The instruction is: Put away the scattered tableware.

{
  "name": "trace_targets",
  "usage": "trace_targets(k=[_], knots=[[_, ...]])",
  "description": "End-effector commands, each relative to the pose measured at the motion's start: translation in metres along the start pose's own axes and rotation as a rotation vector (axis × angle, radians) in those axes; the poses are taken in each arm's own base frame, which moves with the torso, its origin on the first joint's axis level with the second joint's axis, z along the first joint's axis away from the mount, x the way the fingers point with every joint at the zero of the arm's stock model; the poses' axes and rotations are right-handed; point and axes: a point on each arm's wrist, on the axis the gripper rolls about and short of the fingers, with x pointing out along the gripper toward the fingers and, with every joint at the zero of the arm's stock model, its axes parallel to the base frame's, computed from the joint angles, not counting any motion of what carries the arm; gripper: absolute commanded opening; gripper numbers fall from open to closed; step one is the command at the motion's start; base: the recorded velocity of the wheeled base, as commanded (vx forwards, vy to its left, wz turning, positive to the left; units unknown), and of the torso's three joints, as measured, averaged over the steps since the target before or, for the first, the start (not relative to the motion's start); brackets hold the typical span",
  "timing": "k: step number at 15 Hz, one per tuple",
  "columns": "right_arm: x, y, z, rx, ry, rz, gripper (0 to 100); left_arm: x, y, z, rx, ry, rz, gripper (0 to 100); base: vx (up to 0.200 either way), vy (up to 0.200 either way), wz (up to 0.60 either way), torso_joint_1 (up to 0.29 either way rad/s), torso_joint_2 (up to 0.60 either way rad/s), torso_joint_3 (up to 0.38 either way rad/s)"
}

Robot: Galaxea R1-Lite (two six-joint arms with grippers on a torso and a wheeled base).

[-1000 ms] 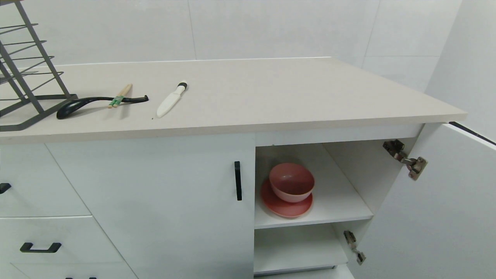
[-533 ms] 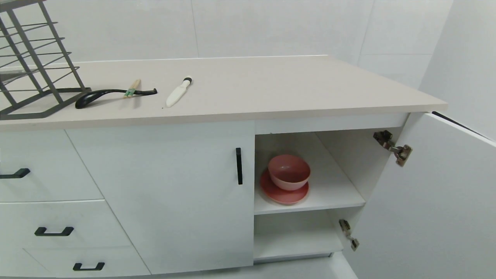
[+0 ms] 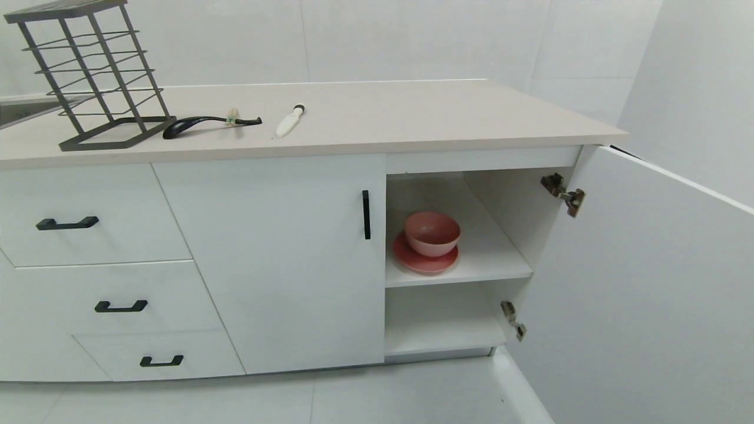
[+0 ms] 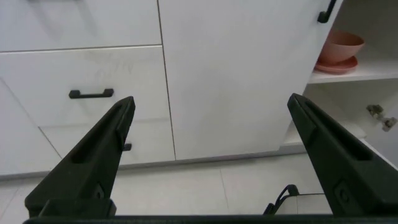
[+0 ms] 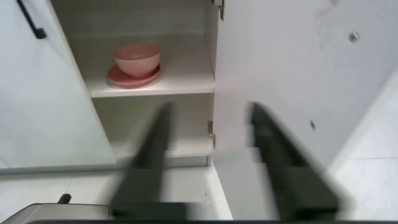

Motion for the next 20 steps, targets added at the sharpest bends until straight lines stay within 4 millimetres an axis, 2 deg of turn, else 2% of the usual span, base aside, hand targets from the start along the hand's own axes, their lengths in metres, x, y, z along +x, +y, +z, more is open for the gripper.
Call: trace_targets(k=[1,4,20], knots=[[0.0001,0.0000,-0.0001,0.000,0.002,0.000,0,0.0000,0.0000,0.0000,0.001,0.000,0.000,100,-0.200,0.000,0.00,0.002,0.00,0.002],[0.0001,0.0000,-0.0001,0.000,0.002,0.000,0,0.0000,0.0000,0.0000,-0.002,0.000,0.002,100,-0.200,-0.067,0.00,0.002,0.01,-0.001],[0.0002,0.0000,0.0005,-0.006,-0.005,0.000,0,0.0000,0.0001,0.0000,-0.001,0.000,0.003,100,0.000,-0.200,0.00,0.001,0.00,0.002]])
